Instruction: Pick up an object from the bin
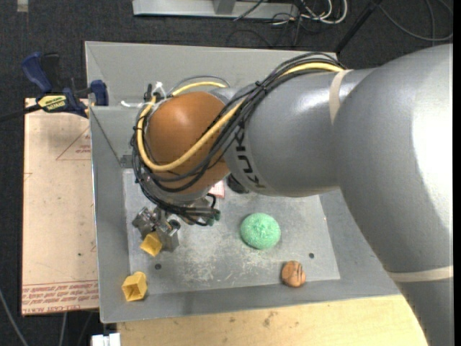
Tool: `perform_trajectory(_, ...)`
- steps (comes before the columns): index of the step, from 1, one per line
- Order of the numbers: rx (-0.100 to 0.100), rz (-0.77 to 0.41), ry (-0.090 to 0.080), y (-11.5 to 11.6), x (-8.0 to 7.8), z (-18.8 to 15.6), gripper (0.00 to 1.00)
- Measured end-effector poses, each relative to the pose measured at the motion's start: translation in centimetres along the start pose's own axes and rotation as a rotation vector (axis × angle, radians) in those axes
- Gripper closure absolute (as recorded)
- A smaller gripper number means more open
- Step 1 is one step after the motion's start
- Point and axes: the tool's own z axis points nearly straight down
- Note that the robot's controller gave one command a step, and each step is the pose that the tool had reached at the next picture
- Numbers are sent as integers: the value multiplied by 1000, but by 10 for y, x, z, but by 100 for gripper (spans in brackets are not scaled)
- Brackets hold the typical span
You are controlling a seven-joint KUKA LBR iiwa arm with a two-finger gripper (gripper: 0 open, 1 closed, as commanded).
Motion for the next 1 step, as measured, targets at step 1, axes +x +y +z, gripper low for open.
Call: perform_trajectory(1, 3, -59, -7, -16, -17, -103, 100)
